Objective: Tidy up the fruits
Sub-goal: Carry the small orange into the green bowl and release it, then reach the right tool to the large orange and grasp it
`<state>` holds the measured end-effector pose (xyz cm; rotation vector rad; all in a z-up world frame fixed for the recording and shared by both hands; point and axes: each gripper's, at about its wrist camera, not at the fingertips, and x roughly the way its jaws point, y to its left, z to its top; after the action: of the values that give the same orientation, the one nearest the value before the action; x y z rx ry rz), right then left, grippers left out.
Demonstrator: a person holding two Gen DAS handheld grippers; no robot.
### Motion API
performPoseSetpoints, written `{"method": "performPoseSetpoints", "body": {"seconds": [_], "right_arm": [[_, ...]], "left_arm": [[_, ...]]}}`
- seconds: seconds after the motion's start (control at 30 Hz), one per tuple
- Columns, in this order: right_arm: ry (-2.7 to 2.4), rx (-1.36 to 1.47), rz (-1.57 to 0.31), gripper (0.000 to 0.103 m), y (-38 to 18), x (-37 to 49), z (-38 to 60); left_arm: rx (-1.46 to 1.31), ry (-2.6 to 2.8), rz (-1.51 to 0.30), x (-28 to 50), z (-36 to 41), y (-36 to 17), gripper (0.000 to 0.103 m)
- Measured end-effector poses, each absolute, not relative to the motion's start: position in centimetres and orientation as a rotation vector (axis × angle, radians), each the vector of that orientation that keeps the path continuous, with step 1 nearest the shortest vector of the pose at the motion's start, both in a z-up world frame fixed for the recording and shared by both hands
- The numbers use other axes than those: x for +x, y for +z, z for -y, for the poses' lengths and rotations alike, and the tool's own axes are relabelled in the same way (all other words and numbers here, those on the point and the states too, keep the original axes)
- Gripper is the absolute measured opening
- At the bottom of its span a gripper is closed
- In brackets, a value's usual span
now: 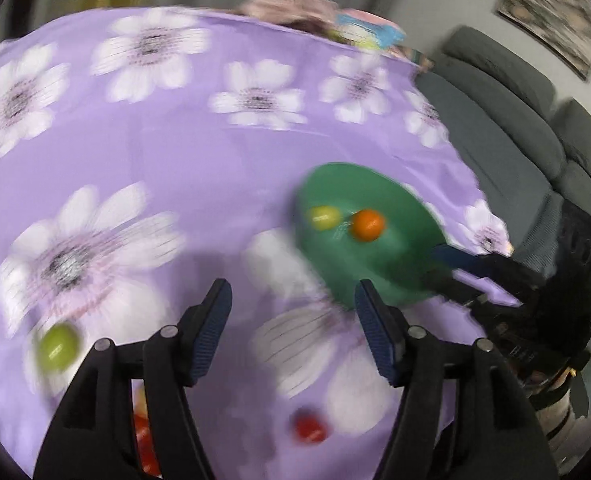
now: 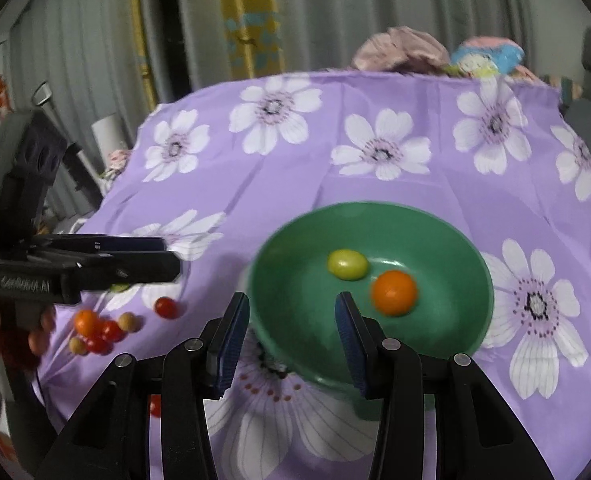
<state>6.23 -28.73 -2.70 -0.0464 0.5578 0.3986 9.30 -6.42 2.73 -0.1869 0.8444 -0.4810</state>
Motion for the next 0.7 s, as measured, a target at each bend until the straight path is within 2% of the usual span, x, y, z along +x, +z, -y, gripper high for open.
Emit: {"method": "performPoseSetpoints", "body": {"seconds": [0.27, 0.43, 0.7], "right_arm": [[0.504, -0.123, -0.589, 0.045, -3.1, 5.7, 23.2], [0.563, -0.18, -0.633, 0.045, -4.3, 5.1, 19.3], [0.675, -0.263, -0.671, 0.045, -5.1, 3.8, 13.3]], "left_arm": [[-0.299, -0.306, -0.894, 5.0, -2.7, -0.3, 0.063], [-0.239, -0.291, -0.914, 2.7, -4.4, -1.2, 0.063], [-0.293, -0.324, -0.898, 1.7, -6.4, -2.3, 0.062]]}}
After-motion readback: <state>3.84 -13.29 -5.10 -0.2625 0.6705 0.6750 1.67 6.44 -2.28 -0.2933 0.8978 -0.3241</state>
